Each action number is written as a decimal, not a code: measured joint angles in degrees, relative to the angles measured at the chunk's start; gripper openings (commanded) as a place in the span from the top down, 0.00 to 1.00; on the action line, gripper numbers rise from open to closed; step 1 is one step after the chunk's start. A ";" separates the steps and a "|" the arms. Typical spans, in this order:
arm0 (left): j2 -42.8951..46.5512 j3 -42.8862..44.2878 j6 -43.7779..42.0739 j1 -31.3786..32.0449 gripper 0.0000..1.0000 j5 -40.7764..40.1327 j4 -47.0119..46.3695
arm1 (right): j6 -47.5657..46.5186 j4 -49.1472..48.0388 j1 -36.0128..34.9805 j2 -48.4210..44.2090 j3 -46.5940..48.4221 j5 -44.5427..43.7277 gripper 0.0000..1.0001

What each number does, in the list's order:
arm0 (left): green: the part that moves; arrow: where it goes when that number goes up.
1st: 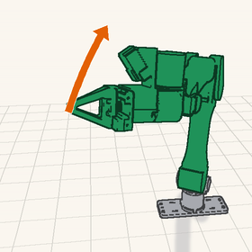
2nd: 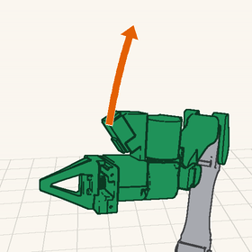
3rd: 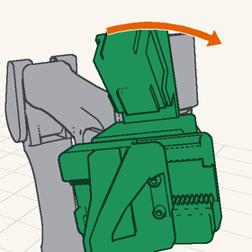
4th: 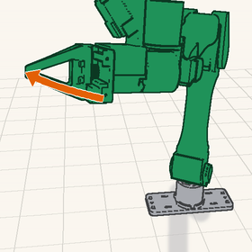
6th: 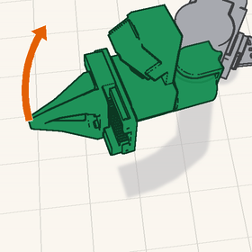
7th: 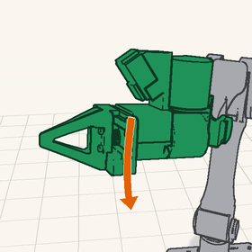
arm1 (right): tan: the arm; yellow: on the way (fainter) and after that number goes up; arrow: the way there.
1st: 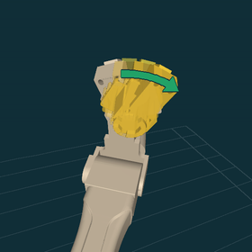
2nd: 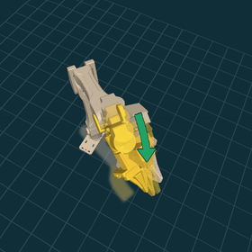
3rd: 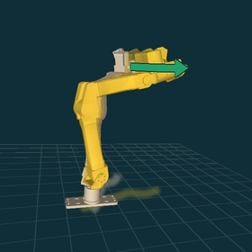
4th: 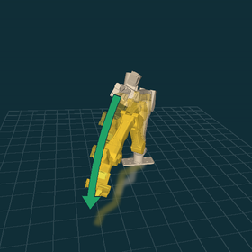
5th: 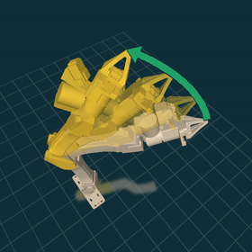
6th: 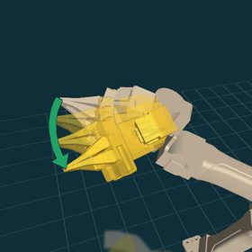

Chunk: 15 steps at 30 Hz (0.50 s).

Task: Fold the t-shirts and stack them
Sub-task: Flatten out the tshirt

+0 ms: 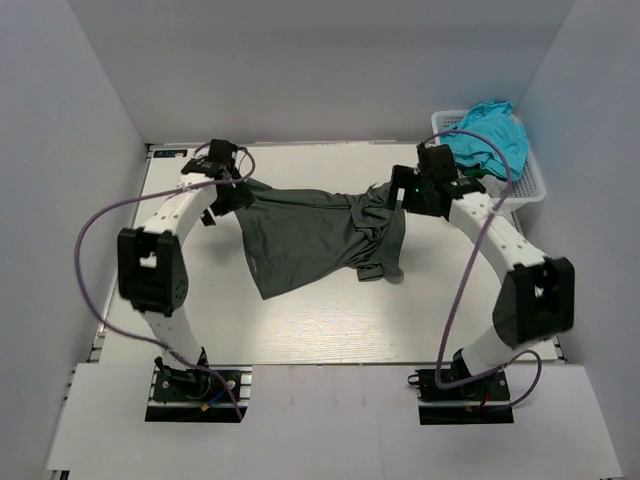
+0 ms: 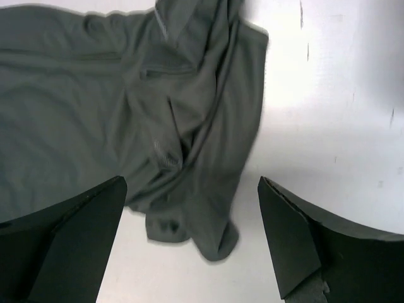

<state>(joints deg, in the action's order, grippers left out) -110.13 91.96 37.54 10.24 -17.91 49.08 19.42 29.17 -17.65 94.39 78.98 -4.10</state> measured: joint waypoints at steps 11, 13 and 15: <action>34.38 -38.16 -0.39 4.68 0.00 17.09 -9.05 | 6.93 -0.24 0.02 -26.03 -32.35 -1.42 0.10; 34.93 -42.53 -0.17 6.12 0.02 19.45 -9.79 | 7.82 -0.20 0.02 -28.72 -35.78 -2.29 0.10; 34.69 -45.81 -0.04 7.82 0.03 21.14 -10.49 | 8.70 -0.44 0.02 -30.56 -38.38 -2.99 0.10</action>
<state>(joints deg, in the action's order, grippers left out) -75.44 46.15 37.50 18.06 3.22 38.59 28.12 28.73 -17.63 63.83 40.60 -7.09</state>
